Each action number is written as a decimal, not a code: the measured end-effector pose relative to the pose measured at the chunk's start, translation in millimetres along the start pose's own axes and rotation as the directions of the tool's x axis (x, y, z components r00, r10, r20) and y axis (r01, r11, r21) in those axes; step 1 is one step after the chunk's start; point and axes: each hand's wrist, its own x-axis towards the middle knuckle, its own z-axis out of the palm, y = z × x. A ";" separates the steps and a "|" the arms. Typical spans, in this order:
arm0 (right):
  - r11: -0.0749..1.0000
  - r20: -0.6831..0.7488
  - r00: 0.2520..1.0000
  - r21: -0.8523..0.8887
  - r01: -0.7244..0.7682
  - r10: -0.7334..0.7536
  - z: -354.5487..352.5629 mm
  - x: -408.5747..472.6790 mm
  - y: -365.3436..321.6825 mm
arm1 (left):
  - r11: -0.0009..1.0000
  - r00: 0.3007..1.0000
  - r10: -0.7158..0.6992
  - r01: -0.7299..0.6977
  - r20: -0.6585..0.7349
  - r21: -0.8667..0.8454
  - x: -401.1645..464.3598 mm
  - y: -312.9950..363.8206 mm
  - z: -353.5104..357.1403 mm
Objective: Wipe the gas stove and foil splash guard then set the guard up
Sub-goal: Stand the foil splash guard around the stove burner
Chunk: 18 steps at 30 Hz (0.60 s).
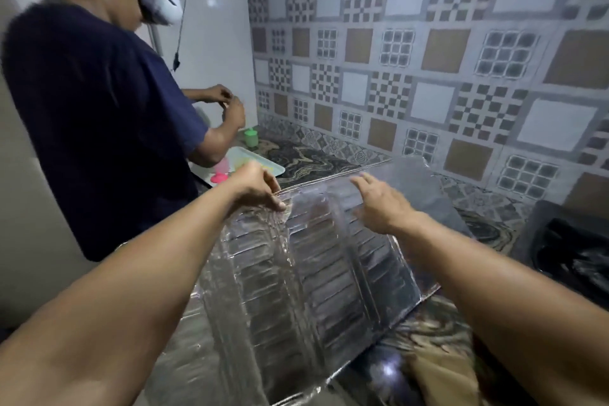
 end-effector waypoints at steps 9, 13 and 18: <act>0.985 -0.039 0.998 -0.166 0.044 -0.051 -79.8 25.4 34.5 | 0.992 0.985 0.108 -0.099 -0.138 0.073 -36.8 77.1 -10.6; 0.986 -0.075 0.995 -0.159 0.047 -0.060 -95.4 23.1 54.4 | 0.983 0.958 0.136 -0.101 -0.251 0.150 -44.4 94.8 -6.9; 0.995 -0.083 0.996 -0.100 0.006 -0.015 -121.5 13.6 80.4 | 0.937 0.926 0.140 -0.009 -0.350 0.349 -46.9 109.5 -2.3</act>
